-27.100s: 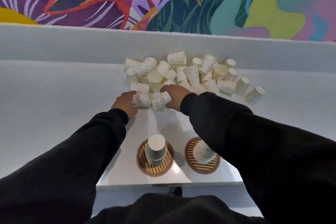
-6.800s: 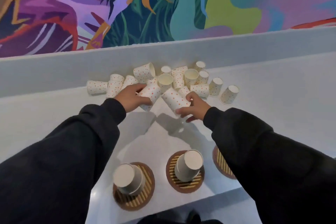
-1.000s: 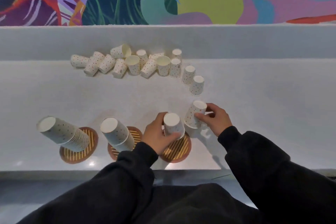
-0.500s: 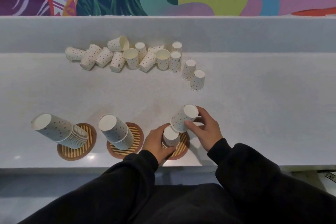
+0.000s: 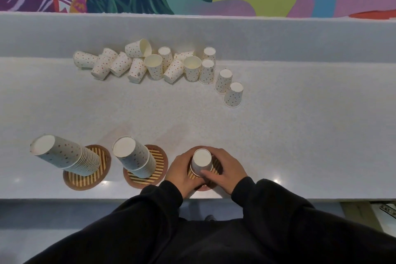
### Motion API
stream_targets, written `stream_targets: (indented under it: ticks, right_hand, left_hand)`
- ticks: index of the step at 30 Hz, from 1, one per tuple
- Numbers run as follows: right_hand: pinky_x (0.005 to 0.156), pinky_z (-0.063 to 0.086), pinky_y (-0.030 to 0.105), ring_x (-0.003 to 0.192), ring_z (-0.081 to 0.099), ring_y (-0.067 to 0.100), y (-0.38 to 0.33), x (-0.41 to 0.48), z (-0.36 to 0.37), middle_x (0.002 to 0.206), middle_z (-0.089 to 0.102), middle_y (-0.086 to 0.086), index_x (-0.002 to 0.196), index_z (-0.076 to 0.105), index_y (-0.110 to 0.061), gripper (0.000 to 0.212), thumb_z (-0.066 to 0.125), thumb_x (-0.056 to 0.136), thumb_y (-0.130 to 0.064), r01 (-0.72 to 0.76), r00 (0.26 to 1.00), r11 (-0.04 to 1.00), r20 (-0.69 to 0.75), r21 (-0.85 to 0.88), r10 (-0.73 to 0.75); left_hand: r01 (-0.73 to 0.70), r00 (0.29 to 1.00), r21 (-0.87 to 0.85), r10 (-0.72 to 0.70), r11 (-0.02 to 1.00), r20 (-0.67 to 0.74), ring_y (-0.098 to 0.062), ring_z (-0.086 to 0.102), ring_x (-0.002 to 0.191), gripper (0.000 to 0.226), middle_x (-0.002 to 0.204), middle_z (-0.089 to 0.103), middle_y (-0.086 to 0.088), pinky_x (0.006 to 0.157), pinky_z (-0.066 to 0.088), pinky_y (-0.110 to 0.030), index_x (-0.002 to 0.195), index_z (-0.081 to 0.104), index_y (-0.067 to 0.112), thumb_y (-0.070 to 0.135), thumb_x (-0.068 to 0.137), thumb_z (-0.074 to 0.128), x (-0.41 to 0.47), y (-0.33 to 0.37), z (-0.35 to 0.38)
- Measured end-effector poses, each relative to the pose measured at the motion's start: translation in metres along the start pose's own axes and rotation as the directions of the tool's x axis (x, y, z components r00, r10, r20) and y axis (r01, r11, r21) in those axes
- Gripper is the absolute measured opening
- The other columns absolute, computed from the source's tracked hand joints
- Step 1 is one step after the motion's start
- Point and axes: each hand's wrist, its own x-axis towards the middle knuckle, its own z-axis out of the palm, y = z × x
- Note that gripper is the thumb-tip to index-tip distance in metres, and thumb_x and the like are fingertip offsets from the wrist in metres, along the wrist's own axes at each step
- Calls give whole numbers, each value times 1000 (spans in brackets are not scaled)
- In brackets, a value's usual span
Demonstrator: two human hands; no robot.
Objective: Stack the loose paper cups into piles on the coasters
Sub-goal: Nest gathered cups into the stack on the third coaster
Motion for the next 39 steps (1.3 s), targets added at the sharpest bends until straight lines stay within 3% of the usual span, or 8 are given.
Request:
stream_targets:
  ticks: [3, 7, 10, 15, 20, 26, 34, 39]
  right_hand:
    - [106, 43, 20, 124, 52, -4, 5, 6, -5, 136, 55, -21, 144, 45, -43, 73, 79, 81, -57, 2, 998, 1000, 60, 27, -3]
    - [97, 48, 22, 117, 53, -2, 17, 26, -37, 129, 56, -17, 139, 49, -42, 77, 88, 73, -34, -123, 989, 989, 94, 81, 116]
    - [93, 55, 31, 112, 62, 13, 30, 53, -68, 122, 62, -11, 130, 57, -35, 63, 86, 77, -17, -208, 973, 969, -76, 134, 220]
    - [106, 51, 43, 121, 60, 23, 32, 122, -112, 134, 59, -1, 137, 50, -26, 72, 90, 76, -25, -320, 777, 846, -393, 427, 492]
    - [121, 35, 44, 143, 42, 27, 26, 179, -123, 159, 40, 3, 152, 34, -27, 92, 89, 78, -21, -312, 819, 855, -339, 415, 463]
    - [113, 43, 40, 132, 53, 29, 25, 184, -106, 146, 54, 0, 138, 47, -29, 56, 75, 91, -23, -356, 828, 846, -287, 396, 483]
    - [92, 59, 37, 113, 65, 19, -33, 68, -94, 121, 69, -9, 124, 63, -29, 49, 84, 80, -34, 20, 974, 902, -214, 432, 80]
    - [91, 55, 34, 115, 64, 11, -57, 8, -68, 123, 67, -18, 126, 63, -32, 53, 87, 79, -27, 150, 987, 941, -107, 302, -123]
  left_hand:
    - [-11, 1000, 35, 12, 999, -16, 0, 49, 121, 69, 128, 55, 26, 101, 39, -18, 140, 47, 45, 43, 81, 82, 2, -4, 1]
    - [-8, 1000, 73, 8, 997, -8, -6, 49, 124, 78, 125, 50, 28, 100, 36, -21, 143, 46, 40, 40, 76, 86, 4, -9, 2]
    - [8, 1000, 85, -7, 996, -12, -10, 50, 125, 80, 134, 58, 17, 103, 38, -24, 144, 45, 37, 40, 76, 86, 6, -12, 4]
    - [19, 1000, 104, -18, 994, -4, -8, 49, 124, 81, 128, 55, 21, 107, 43, -29, 143, 44, 40, 40, 74, 87, 8, -15, 5]
    - [33, 999, 142, -35, 989, 16, -7, 50, 123, 87, 134, 57, 19, 107, 46, -32, 141, 43, 44, 49, 66, 87, 16, -17, 5]
    - [24, 999, 169, -31, 985, 36, -9, 50, 125, 95, 134, 55, 20, 103, 44, -30, 138, 43, 46, 49, 56, 91, 23, -13, 0]
    - [-1, 1000, 72, 1, 997, -2, -8, 50, 122, 114, 139, 49, 10, 108, 46, -36, 151, 34, 38, 49, 55, 96, 12, -2, -19]
    - [-85, 992, 39, 88, 996, -95, -2, 48, 123, 108, 142, 46, 16, 101, 43, -27, 150, 32, 43, 64, 61, 89, -3, 11, -31]
